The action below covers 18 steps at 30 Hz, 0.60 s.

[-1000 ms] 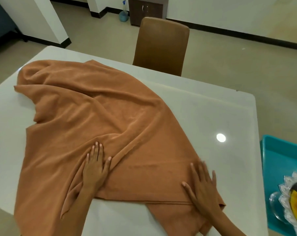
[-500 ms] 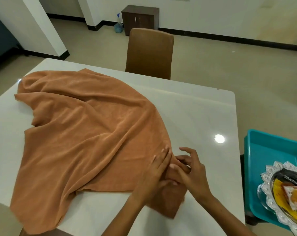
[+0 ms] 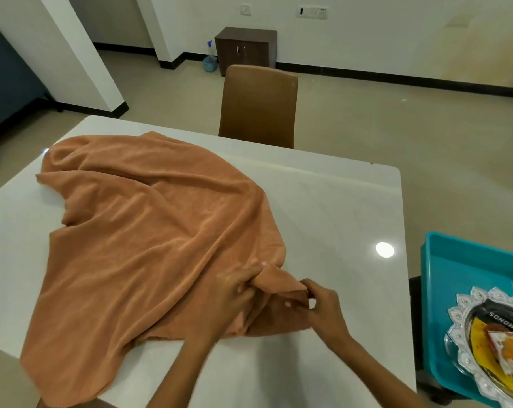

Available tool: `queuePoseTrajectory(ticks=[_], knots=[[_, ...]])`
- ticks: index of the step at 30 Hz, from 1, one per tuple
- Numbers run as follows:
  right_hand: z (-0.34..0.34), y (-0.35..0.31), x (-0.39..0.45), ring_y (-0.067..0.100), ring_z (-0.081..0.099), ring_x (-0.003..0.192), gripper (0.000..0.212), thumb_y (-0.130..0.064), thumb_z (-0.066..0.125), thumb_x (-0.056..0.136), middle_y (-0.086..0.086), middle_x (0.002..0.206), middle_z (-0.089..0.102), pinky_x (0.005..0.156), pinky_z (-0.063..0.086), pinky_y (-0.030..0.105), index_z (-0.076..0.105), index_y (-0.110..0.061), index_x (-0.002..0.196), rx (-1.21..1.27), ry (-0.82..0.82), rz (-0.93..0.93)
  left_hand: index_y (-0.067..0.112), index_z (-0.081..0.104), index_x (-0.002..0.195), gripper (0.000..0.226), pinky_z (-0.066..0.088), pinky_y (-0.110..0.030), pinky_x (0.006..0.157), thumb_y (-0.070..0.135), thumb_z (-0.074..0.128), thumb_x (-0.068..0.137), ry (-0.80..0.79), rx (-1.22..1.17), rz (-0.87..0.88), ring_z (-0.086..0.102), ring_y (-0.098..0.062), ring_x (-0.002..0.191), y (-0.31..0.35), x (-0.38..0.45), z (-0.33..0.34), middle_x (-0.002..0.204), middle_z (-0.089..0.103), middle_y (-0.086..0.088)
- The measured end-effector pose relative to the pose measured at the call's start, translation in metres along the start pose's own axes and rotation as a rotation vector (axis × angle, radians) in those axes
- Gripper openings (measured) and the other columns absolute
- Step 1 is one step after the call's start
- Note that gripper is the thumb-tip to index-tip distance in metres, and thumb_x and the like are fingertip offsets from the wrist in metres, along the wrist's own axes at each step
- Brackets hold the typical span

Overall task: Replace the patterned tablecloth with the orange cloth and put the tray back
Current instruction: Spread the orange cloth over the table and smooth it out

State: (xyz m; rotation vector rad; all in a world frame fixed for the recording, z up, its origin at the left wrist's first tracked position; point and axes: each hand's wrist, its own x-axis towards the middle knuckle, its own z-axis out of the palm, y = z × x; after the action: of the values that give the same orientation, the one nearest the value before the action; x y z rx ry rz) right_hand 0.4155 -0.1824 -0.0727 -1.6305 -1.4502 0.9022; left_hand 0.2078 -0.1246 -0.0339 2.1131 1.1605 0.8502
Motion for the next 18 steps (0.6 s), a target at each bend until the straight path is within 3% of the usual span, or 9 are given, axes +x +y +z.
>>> queuePoseTrajectory(ticks=[1, 2, 3, 5, 8, 12, 15, 18], knots=[[-0.006, 0.000, 0.006, 0.008, 0.062, 0.068, 0.013, -0.025, 0.076, 0.070, -0.012, 0.071, 0.066, 0.062, 0.050, 0.032, 0.065, -0.027, 0.078, -0.037, 0.018, -0.018, 0.040, 0.047, 0.133, 0.063, 0.021, -0.034, 0.115, 0.053, 0.067, 0.074, -0.042, 0.110, -0.027, 0.041, -0.002, 0.131, -0.016, 0.000, -0.012, 0.139, 0.047, 0.018], [-0.011, 0.003, 0.011, 0.009, 0.061, 0.067, 0.010, -0.027, 0.073, 0.070, -0.011, 0.069, 0.065, 0.062, 0.050, 0.032, 0.065, -0.024, 0.075, -0.069, 0.034, -0.031, 0.039, 0.040, 0.137, 0.080, -0.002, -0.032, 0.118, 0.069, 0.062, 0.066, -0.019, 0.223, -0.108, 0.021, -0.005, 0.141, -0.040, -0.005, -0.022, 0.148, 0.030, 0.015], [-0.017, 0.006, 0.015, 0.011, 0.060, 0.065, 0.011, -0.028, 0.071, 0.070, -0.008, 0.068, 0.063, 0.060, 0.049, 0.033, 0.064, -0.020, 0.073, -0.109, 0.040, -0.031, 0.035, 0.036, 0.140, 0.089, -0.014, -0.030, 0.114, 0.077, 0.054, 0.063, 0.051, 0.325, -0.240, 0.012, -0.007, 0.142, -0.062, -0.012, -0.030, 0.150, 0.022, 0.012], [-0.024, 0.014, 0.020, 0.014, 0.056, 0.060, 0.020, -0.029, 0.069, 0.073, -0.003, 0.065, 0.059, 0.056, 0.047, 0.038, 0.060, -0.012, 0.069, -0.203, 0.014, -0.012, 0.023, 0.034, 0.144, 0.092, -0.008, -0.046, 0.115, 0.081, 0.028, 0.073, 0.181, 0.512, -0.563, 0.010, -0.021, 0.144, -0.104, -0.032, -0.041, 0.156, 0.018, -0.003], [-0.031, 0.023, 0.032, 0.020, 0.054, 0.059, 0.018, -0.021, 0.071, 0.075, 0.001, 0.066, 0.056, 0.055, 0.047, 0.042, 0.059, -0.010, 0.069, -0.371, -0.032, 0.017, 0.007, 0.024, 0.148, 0.105, 0.010, -0.060, 0.113, 0.080, 0.003, 0.077, 0.129, 0.519, -0.932, 0.011, -0.039, 0.143, -0.149, -0.064, -0.042, 0.153, 0.017, -0.027], [-0.061, 0.023, 0.074, 0.030, 0.056, 0.060, 0.011, -0.017, 0.067, 0.070, 0.007, 0.068, 0.058, 0.053, 0.044, 0.039, 0.063, -0.006, 0.069, -0.557, 0.073, 0.009, 0.011, 0.031, 0.147, 0.081, 0.023, -0.060, 0.106, 0.063, 0.019, 0.086, 0.059, 0.612, -0.960, 0.026, -0.043, 0.137, -0.169, -0.085, -0.036, 0.149, 0.027, -0.028], [-0.089, 0.007, 0.115, 0.035, 0.056, 0.064, 0.005, -0.009, 0.058, 0.069, 0.011, 0.073, 0.057, 0.052, 0.036, 0.032, 0.059, -0.003, 0.068, -0.730, 0.157, 0.005, 0.012, 0.031, 0.147, 0.076, 0.023, -0.054, 0.109, 0.060, 0.020, 0.088, 0.055, 0.681, -0.873, 0.028, -0.041, 0.137, -0.178, -0.086, -0.046, 0.149, 0.029, -0.026], [-0.109, -0.013, 0.146, 0.035, 0.055, 0.070, 0.014, -0.005, 0.050, 0.065, 0.011, 0.081, 0.057, 0.054, 0.034, 0.030, 0.060, -0.005, 0.075, -0.830, 0.267, -0.115, 0.010, 0.033, 0.146, 0.076, 0.023, -0.053, 0.109, 0.058, 0.019, 0.089, 0.040, 0.713, -0.822, 0.030, -0.043, 0.135, -0.199, -0.087, -0.064, 0.147, 0.031, -0.027]])
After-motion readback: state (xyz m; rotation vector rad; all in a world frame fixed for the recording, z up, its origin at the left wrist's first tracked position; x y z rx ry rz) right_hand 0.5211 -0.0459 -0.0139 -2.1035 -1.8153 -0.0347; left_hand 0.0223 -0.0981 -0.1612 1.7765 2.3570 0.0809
